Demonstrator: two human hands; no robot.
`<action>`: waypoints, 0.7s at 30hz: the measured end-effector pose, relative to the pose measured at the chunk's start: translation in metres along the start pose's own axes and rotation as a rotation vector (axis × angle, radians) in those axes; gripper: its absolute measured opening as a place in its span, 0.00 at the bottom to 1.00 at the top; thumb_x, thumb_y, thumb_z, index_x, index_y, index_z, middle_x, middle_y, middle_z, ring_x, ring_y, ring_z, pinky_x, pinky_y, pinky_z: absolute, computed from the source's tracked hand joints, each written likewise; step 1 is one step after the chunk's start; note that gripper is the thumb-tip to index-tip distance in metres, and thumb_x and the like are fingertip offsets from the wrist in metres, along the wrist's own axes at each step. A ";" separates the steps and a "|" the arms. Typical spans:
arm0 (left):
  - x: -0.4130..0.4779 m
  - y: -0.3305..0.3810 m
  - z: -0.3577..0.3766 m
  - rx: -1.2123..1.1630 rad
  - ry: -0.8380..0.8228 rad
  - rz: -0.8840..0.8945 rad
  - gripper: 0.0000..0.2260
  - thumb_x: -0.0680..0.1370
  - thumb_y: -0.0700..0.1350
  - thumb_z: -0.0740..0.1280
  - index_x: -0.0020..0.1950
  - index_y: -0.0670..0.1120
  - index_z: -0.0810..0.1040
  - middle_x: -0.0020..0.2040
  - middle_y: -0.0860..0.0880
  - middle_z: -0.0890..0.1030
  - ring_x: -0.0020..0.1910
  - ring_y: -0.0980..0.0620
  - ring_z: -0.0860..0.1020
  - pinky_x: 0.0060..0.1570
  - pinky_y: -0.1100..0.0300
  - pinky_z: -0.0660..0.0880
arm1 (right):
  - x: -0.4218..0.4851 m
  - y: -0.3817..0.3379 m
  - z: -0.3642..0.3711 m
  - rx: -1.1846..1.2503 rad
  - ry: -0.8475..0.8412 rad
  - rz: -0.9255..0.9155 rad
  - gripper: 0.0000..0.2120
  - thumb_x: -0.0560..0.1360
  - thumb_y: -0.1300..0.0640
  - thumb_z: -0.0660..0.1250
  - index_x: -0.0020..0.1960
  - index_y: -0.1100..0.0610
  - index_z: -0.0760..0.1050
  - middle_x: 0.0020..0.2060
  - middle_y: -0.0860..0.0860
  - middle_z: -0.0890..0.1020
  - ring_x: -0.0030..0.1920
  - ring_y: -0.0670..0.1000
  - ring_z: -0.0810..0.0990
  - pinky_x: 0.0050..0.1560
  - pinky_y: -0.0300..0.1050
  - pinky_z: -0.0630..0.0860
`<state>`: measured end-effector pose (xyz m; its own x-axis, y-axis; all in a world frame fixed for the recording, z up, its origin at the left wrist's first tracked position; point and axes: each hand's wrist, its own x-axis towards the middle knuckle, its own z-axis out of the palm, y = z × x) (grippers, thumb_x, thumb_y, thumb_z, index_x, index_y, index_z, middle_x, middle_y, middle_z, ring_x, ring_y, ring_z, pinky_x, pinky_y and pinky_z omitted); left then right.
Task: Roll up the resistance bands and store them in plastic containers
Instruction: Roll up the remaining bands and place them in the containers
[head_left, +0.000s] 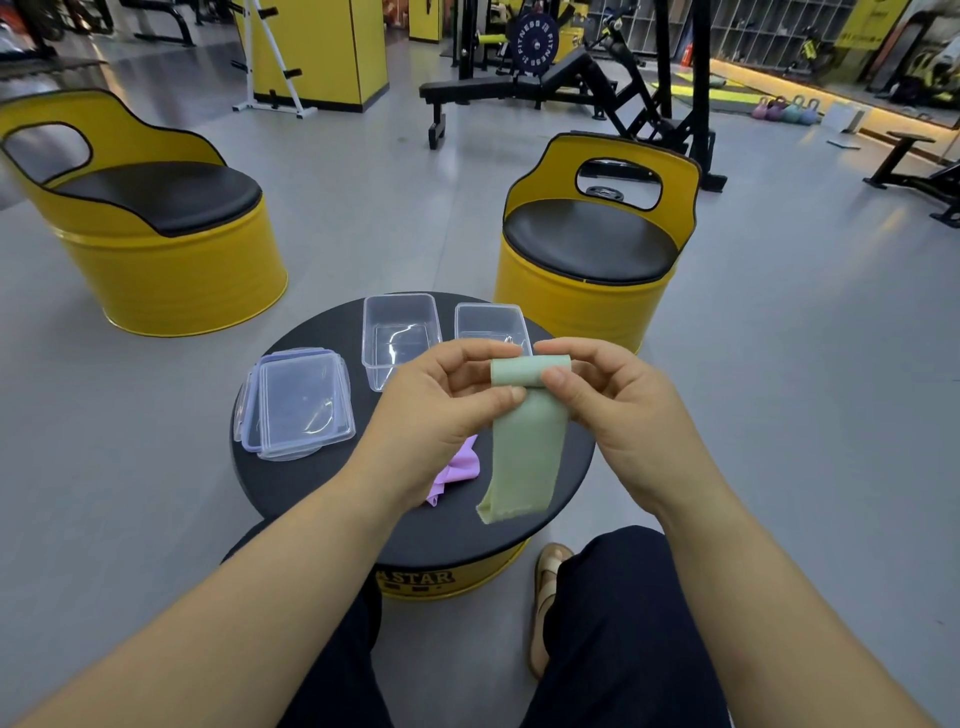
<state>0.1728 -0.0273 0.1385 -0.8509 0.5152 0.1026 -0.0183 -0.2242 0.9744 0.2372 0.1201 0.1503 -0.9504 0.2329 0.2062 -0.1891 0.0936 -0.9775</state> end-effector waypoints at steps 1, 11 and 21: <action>0.000 0.001 0.000 0.007 -0.012 -0.023 0.10 0.71 0.36 0.71 0.51 0.46 0.80 0.47 0.46 0.84 0.48 0.49 0.83 0.49 0.56 0.79 | 0.000 0.000 -0.001 -0.009 -0.007 -0.013 0.10 0.68 0.55 0.67 0.50 0.53 0.79 0.36 0.42 0.83 0.40 0.40 0.81 0.43 0.32 0.76; 0.004 0.004 -0.002 0.081 -0.001 -0.061 0.09 0.73 0.37 0.70 0.53 0.42 0.80 0.46 0.42 0.84 0.46 0.46 0.84 0.47 0.53 0.80 | 0.001 0.006 -0.008 -0.033 -0.049 -0.065 0.11 0.71 0.63 0.67 0.51 0.52 0.78 0.41 0.43 0.84 0.46 0.42 0.82 0.47 0.34 0.77; 0.001 0.003 -0.001 0.144 0.059 0.024 0.12 0.69 0.33 0.72 0.47 0.48 0.82 0.41 0.50 0.85 0.42 0.54 0.83 0.40 0.66 0.76 | 0.001 0.010 0.000 -0.004 0.016 0.043 0.15 0.68 0.48 0.65 0.52 0.54 0.77 0.35 0.45 0.84 0.41 0.45 0.83 0.47 0.45 0.80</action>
<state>0.1712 -0.0282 0.1416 -0.8798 0.4603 0.1186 0.0744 -0.1130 0.9908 0.2341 0.1214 0.1406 -0.9537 0.2518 0.1644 -0.1469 0.0871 -0.9853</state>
